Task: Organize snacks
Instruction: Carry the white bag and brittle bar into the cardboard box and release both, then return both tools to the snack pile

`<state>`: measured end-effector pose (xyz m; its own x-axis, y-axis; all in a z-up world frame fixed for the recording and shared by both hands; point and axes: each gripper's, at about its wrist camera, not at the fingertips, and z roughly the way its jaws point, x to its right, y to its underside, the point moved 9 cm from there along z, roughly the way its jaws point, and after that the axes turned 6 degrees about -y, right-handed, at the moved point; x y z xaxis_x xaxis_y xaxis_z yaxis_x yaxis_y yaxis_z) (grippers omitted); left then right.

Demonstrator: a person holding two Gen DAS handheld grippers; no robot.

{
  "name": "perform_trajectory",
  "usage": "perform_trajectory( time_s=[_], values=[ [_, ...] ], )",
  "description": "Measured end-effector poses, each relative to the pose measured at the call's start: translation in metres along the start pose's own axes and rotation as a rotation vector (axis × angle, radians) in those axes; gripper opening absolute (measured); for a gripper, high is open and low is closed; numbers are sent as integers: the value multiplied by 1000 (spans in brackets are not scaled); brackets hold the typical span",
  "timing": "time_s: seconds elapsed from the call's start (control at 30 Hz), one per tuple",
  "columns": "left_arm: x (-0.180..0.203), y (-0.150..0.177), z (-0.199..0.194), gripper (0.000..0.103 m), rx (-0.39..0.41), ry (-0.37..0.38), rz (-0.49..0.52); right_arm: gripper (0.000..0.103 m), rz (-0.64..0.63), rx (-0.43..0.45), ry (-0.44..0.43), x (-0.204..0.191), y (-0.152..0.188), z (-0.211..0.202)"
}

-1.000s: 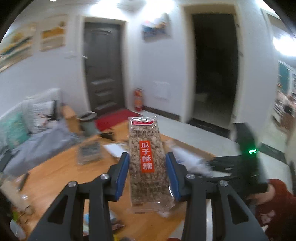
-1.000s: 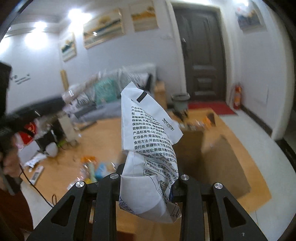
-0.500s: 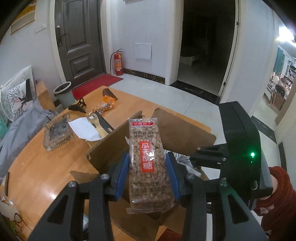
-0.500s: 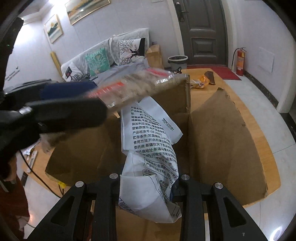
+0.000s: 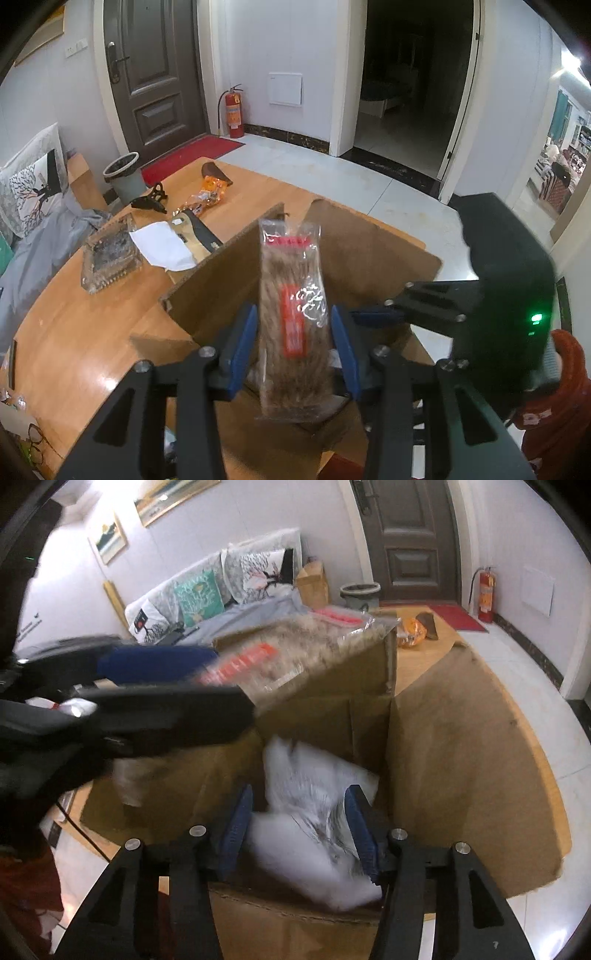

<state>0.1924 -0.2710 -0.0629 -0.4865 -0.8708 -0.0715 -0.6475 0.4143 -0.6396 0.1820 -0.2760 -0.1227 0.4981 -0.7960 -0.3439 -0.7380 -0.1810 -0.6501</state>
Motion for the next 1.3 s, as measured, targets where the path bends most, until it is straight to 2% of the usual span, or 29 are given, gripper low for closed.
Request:
perform_trajectory(
  time_s=[0.13,0.37,0.47,0.7,0.87,0.97,1.17,1.3],
  values=[
    [-5,2,-1,48,2,-16,3,52,-13,1,11,-4,2,-5],
    [-24,6,-19,52,37,-29,-36,52,-23,22,20,-3,0,-11],
    [-39,10,-40,61,77,-52,-60,52,-36,34,15,-12,-2,-18],
    [-97,40,-102,62,129,-166,-139,52,-130,96,-35,-67,-12,-34],
    [-148,85,-139,63,142,-264,-217,52,-215,129,-115,-126,-17,-34],
    [-175,120,-149,63,131,-305,-272,52,-262,115,-174,-159,-13,-23],
    [-219,192,-141,63,83,-352,-391,52,-318,28,-233,-212,7,22],
    [-241,236,-118,63,35,-360,-459,52,-319,-43,-256,-226,18,63]
  ],
)
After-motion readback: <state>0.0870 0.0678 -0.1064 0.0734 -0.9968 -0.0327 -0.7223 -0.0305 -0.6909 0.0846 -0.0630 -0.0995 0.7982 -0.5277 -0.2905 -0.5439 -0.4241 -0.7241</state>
